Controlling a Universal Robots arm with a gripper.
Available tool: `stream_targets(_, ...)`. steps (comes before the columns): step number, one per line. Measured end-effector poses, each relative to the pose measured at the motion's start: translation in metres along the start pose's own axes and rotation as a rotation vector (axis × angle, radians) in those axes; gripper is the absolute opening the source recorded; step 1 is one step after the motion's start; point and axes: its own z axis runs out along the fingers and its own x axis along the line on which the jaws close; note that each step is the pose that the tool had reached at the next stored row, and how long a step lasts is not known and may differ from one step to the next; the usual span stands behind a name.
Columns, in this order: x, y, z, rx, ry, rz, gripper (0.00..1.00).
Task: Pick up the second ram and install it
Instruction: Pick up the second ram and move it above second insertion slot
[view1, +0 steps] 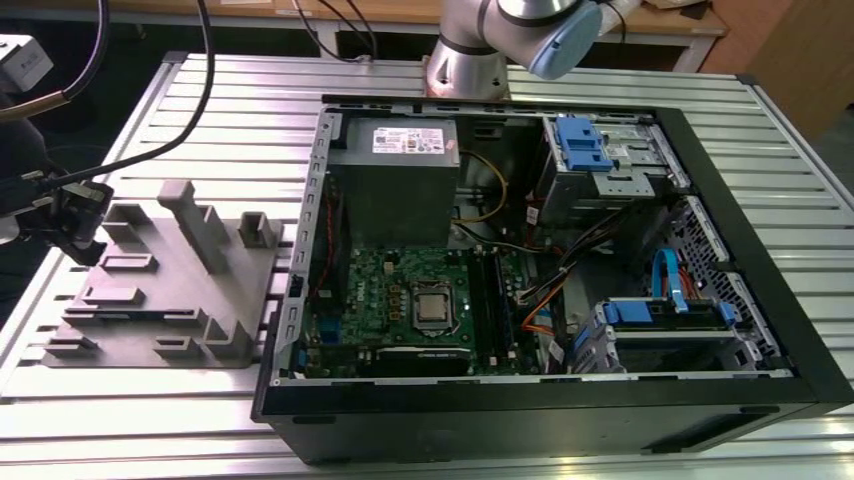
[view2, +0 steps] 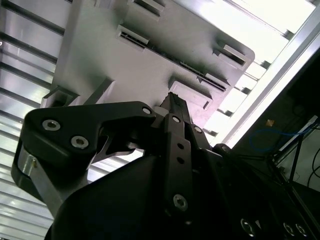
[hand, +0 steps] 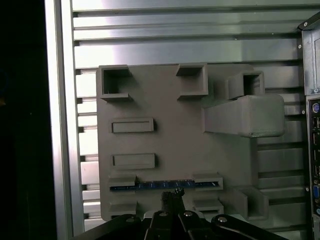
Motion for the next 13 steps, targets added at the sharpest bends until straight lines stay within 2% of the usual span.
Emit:
stream_targets(4, 0.0001, 0.0000, 0.0013, 0.0005, 0.0001, -0.014, 0.07)
stream_targets(13, 0.0002, -0.0001, 0.0055, -0.0059, 0.0024, -0.163, 0.07)
